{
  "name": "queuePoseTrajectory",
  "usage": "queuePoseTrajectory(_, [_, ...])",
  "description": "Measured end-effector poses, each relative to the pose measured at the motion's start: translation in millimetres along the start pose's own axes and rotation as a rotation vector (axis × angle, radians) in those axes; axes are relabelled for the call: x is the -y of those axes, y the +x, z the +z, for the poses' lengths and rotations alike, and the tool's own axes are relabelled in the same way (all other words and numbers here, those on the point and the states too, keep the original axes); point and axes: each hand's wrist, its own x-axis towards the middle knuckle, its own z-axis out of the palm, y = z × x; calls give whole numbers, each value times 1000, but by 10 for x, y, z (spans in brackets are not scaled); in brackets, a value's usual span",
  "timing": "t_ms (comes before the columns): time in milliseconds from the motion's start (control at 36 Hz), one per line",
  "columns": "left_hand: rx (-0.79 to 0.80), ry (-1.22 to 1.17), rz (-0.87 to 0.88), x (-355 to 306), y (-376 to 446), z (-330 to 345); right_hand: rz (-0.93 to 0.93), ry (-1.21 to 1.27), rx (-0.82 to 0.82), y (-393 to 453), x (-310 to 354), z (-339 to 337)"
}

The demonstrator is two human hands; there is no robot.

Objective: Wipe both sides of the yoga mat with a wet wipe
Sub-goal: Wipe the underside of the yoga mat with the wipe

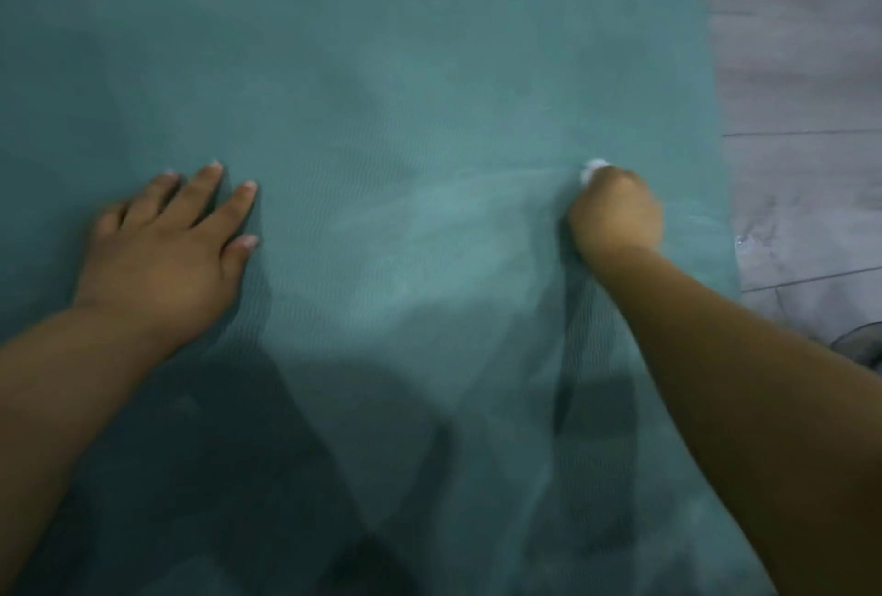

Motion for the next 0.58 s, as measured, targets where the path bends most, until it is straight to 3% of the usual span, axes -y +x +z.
queuePoseTrajectory(83, [1, -20, -43, -50, -32, 6, 202, 33, -15, 76, 14, -40])
queuePoseTrajectory(139, [18, -24, -57, -69, -41, 14, 156, 66, -30, -17, 336, 73])
queuePoseTrajectory(194, [22, -22, -54, -61, -47, 3, -61, 88, -18, -201, 814, 205])
queuePoseTrajectory(333, [32, 14, 2, 117, -44, -13, -860, -105, 194, -767, 1688, 301])
queuePoseTrajectory(389, [51, 30, -6, 195, -53, -28, -964, -164, 218, -714, 1595, 254])
queuePoseTrajectory(444, [60, 39, -19, 249, -66, -39, -843, -153, 179, -496, 1301, 205])
queuePoseTrajectory(583, [79, 32, -74, 226, -78, -48, -54, -69, 14, 102, 467, 44])
